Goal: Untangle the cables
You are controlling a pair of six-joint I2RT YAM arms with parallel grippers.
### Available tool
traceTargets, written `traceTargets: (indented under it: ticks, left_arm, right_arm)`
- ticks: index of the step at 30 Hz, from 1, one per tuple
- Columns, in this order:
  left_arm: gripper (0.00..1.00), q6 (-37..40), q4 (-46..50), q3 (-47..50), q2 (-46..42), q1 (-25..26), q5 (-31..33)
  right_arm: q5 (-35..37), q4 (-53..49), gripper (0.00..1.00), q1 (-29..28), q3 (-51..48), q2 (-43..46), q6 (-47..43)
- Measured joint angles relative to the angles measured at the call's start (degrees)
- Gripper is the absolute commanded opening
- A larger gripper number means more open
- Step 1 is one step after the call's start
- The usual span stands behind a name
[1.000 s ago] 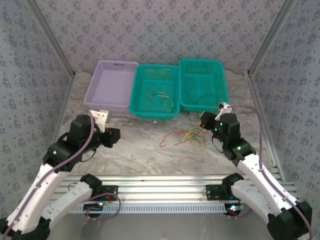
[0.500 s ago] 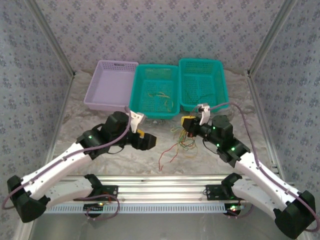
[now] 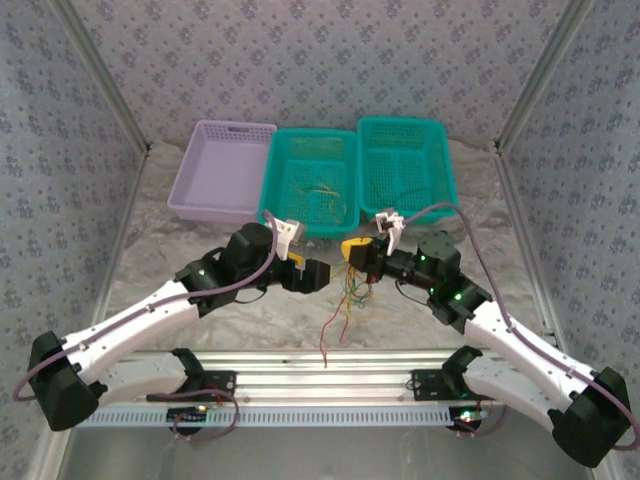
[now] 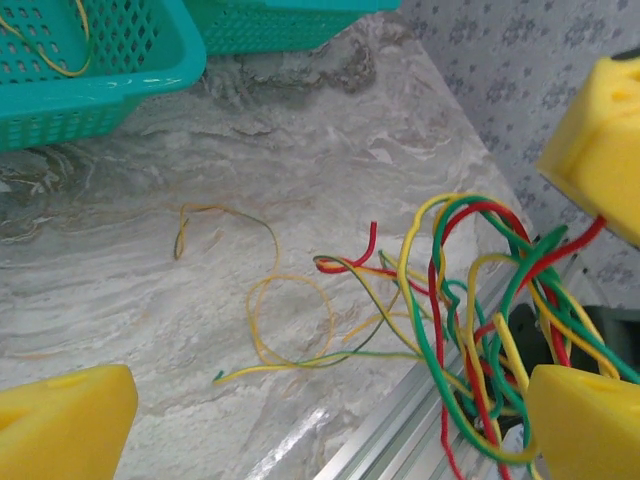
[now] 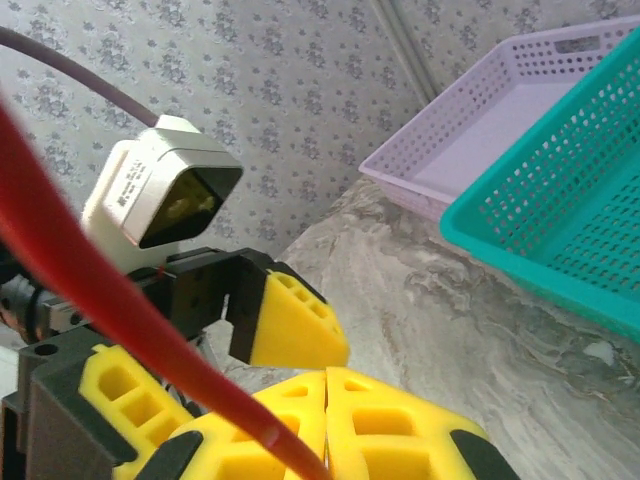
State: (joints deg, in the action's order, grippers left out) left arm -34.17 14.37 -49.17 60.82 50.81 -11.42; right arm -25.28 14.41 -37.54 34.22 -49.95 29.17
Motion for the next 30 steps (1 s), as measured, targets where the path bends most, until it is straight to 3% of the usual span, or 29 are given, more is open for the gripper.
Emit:
traceTargets:
  ticks: [7,13,15,23,26,30]
  left_arm:
    - [0.92,-9.2,-14.0,7.8,-2.1,0.1,-3.3]
    - [0.75,-17.2,-25.9,12.9,-1.9,0.2,-5.6]
    - [0.64,-19.4,-28.3,13.7,-1.9,0.2,-5.7]
    - [0.43,-25.1,-36.0,14.9,-2.3,0.2,-6.0]
    - [0.49,-26.1,-37.6,15.3,-2.3,0.2,-6.4]
    - [0.80,-26.2,-36.3,15.7,-2.9,0.2,-6.8]
  right_arm:
    - [-1.5,5.8,0.00,-0.1,-0.6,-1.2,3.1]
    - [-2.1,9.0,0.00,-0.7,-0.8,-2.3,4.7]
    - [-2.2,9.8,0.00,-1.2,-1.1,-2.6,4.8]
    - [-2.2,11.7,0.00,-2.3,-2.2,-4.1,5.6]
    - [-2.1,12.1,0.00,-2.5,-2.2,-4.5,5.6]
    - [-1.9,12.7,0.00,-2.6,-2.2,-4.4,5.6]
